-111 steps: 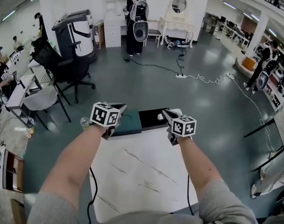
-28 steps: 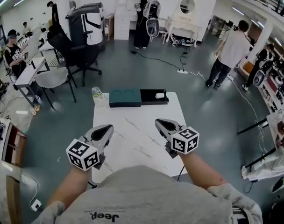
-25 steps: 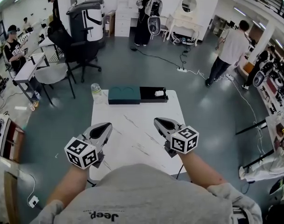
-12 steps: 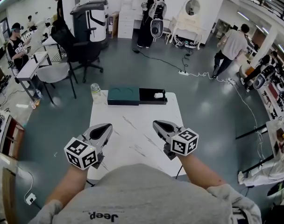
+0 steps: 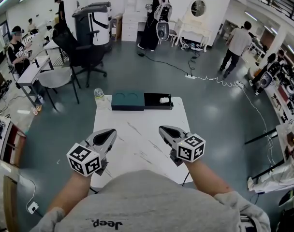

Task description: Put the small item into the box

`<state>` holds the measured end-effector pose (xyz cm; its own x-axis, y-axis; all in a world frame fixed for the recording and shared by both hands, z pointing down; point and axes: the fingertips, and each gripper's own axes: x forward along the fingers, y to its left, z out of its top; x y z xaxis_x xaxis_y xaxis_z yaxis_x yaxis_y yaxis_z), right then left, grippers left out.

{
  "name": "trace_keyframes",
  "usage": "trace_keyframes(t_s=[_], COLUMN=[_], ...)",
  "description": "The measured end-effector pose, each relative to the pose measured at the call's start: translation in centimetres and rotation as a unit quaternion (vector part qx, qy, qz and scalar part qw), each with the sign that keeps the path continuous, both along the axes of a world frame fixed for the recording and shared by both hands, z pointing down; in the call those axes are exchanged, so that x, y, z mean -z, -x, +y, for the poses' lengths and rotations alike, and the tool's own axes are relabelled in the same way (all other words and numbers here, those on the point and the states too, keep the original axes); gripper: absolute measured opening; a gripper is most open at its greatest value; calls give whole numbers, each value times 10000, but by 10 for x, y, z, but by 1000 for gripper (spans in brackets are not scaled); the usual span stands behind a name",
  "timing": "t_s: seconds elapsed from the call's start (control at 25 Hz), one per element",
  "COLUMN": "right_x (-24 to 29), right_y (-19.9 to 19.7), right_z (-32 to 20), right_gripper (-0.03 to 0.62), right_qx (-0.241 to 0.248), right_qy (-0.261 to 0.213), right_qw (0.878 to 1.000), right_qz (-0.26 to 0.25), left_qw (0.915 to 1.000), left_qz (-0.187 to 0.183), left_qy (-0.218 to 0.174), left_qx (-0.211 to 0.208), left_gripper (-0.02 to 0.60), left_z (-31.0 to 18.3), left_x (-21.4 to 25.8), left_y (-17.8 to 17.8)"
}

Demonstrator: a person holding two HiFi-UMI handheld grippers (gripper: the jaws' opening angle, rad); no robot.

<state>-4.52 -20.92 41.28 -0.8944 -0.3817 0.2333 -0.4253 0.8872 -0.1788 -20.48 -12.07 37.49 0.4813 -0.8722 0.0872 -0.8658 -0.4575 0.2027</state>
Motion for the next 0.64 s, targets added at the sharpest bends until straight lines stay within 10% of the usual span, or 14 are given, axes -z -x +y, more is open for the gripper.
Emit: trace_keyframes(t_s=[0.64], right_x=[-1], right_y=[2], right_z=[-2], right_gripper=[6], right_qx=[37], right_qy=[32], right_qw=[10000], right_qz=[30], left_qw=[10000], left_qz=[69], left_qy=[58], left_qx=[-30], left_gripper=[6], left_z=[-4], left_x=[-2], left_y=[0])
